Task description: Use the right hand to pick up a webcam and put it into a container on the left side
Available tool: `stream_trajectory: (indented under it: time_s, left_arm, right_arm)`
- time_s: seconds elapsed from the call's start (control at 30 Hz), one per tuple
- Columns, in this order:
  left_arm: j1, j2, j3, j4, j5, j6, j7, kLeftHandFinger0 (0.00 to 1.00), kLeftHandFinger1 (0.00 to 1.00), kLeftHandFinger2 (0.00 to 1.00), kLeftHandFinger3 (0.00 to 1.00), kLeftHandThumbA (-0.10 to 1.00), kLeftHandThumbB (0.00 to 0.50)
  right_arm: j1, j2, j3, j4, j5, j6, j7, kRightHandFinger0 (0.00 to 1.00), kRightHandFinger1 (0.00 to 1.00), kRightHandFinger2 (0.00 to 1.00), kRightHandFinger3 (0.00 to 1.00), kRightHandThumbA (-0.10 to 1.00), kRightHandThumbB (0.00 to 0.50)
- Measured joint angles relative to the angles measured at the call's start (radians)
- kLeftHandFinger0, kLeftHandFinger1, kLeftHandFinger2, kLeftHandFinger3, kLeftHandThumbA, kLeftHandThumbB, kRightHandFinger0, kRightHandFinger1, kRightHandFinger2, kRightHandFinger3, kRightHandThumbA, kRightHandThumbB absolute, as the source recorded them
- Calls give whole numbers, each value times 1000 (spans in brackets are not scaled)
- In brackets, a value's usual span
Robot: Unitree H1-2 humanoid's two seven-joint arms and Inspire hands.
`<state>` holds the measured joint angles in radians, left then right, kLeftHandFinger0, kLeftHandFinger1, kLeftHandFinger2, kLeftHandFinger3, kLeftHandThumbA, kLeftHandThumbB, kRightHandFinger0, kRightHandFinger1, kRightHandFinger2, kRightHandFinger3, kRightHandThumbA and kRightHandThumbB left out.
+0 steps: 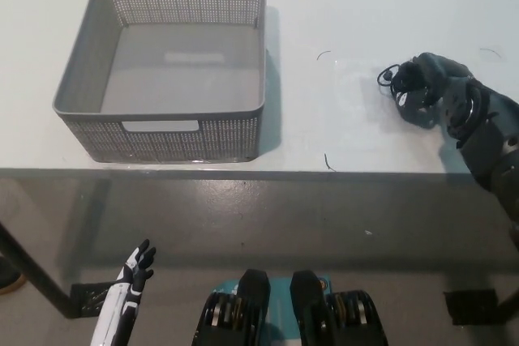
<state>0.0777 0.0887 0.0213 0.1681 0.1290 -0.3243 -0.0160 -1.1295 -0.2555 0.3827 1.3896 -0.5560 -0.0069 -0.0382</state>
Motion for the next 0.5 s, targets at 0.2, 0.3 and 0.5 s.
stream_trajectory:
  time_s: [0.2, 0.3, 0.5]
  left_arm:
    - [-15, 1, 4, 0, 0, 0, 0, 1000, 1000, 1000, 1000, 1000, 0]
    - [-17, 2, 5, 0, 0, 0, 0, 1000, 1000, 1000, 1000, 1000, 4]
    - [-18, 2, 9, 0, 0, 0, 0, 1000, 1000, 1000, 1000, 1000, 0]
  right_arm:
    - [12, 8, -20, 4, 18, -57, -76, 0, 406, 784, 767, -100, 166]
    - [12, 9, -26, 4, 23, -76, -102, 0, 407, 767, 763, -100, 163]
    - [12, 9, -45, 4, 38, -106, -145, 0, 394, 779, 795, -100, 166]
